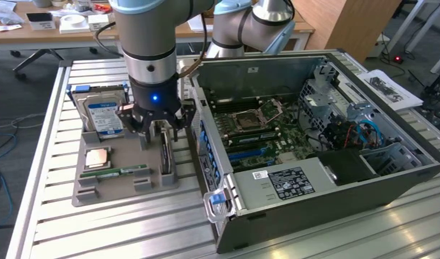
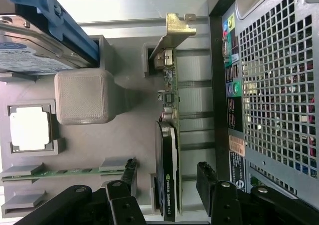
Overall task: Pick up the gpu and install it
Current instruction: 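Pick up the gpu and move the gpu toward the slot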
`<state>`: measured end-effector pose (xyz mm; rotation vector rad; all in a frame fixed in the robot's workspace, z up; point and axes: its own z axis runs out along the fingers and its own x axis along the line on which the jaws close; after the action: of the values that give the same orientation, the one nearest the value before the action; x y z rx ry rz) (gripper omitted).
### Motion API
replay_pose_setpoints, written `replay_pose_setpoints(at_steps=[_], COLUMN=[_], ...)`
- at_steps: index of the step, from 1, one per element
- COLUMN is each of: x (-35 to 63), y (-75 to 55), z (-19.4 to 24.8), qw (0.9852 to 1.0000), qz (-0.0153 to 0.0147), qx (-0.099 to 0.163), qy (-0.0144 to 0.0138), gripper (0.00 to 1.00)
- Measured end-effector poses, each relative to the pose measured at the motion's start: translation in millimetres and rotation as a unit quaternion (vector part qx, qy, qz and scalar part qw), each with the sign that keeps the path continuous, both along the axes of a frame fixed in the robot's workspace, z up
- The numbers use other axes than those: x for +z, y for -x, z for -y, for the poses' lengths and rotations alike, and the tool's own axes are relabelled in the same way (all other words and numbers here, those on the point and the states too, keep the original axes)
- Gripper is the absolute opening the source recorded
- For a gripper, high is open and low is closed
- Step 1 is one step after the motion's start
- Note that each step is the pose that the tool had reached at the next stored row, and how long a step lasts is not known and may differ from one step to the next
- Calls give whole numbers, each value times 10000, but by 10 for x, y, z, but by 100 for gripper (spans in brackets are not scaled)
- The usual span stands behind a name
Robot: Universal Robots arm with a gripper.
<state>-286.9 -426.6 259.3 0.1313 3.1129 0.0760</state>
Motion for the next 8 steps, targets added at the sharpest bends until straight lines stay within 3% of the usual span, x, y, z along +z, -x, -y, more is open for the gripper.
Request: replay_pose_setpoints(at_steps=[8], x=[-135], y=[0], z=[0], qw=[10000], qz=[1], qx=[-82], qy=[0], gripper=[60])
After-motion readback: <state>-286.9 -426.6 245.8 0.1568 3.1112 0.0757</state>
